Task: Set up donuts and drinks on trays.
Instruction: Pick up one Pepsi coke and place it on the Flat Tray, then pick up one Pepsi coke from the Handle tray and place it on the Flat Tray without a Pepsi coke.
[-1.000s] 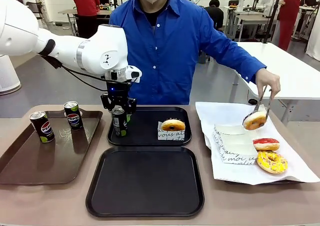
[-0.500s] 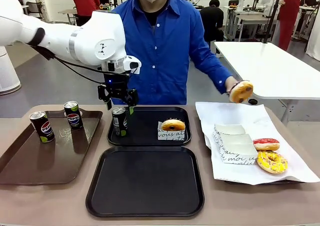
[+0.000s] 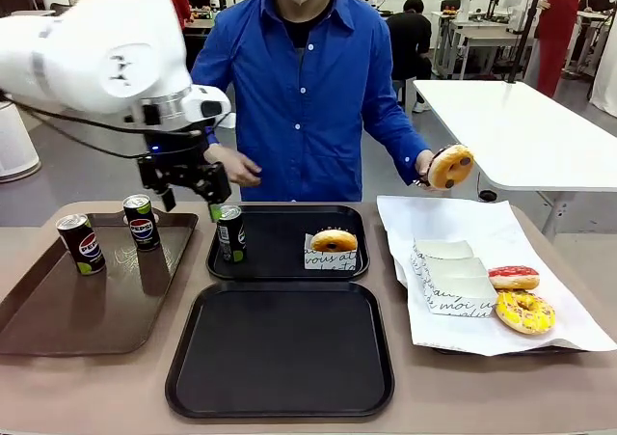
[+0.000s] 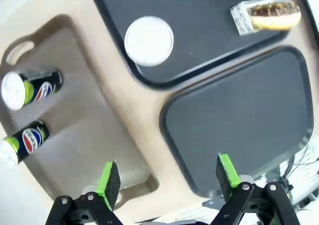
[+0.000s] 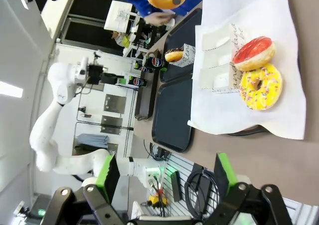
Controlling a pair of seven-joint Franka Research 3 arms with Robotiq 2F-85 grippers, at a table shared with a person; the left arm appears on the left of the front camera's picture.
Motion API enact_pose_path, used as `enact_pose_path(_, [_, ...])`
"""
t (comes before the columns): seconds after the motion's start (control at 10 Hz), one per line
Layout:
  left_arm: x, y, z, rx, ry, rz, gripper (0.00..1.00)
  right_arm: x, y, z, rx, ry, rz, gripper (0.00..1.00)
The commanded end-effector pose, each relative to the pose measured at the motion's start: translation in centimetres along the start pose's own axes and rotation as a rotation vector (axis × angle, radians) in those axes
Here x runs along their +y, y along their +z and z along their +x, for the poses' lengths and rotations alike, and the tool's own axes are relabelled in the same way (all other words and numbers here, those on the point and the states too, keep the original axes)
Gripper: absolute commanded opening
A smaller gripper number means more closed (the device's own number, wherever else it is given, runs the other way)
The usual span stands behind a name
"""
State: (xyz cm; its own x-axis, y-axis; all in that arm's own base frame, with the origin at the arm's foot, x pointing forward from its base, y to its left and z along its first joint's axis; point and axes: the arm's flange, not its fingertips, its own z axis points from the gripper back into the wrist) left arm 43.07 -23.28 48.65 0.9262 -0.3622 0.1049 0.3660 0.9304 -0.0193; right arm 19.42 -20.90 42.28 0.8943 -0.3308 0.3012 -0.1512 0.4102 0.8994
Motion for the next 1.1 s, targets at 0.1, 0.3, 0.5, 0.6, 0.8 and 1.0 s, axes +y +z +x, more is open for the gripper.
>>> enact_pose_path(0.1, [2.2, 0.9, -7.7, -0.091, -0.061, 0.027, 1.00, 0.0, 0.1, 0.2, -0.013, 0.015, 0.020, 1.00])
enact_pose_path(0.3, [3.6, 1.1, -10.4, -0.093, -0.028, 0.037, 1.00, 0.0, 0.1, 0.2, -0.013, 0.015, 0.020, 1.00])
enact_pose_path(0.5, [4.8, 0.7, -10.0, -0.042, 0.017, 0.079, 1.00, 0.0, 0.1, 0.2, -0.013, 0.015, 0.020, 1.00])
enact_pose_path(0.6, [3.4, 1.3, -10.4, -0.072, -0.013, 0.046, 1.00, 0.0, 0.1, 0.2, -0.013, 0.015, 0.020, 1.00])
enact_pose_path(0.8, [3.4, 1.3, -10.4, -0.072, -0.013, 0.046, 1.00, 0.0, 0.1, 0.2, -0.013, 0.015, 0.020, 1.00])
enact_pose_path(1.0, [3.4, 1.3, -10.4, -0.072, -0.013, 0.046, 1.00, 0.0, 0.1, 0.2, -0.013, 0.015, 0.020, 1.00])
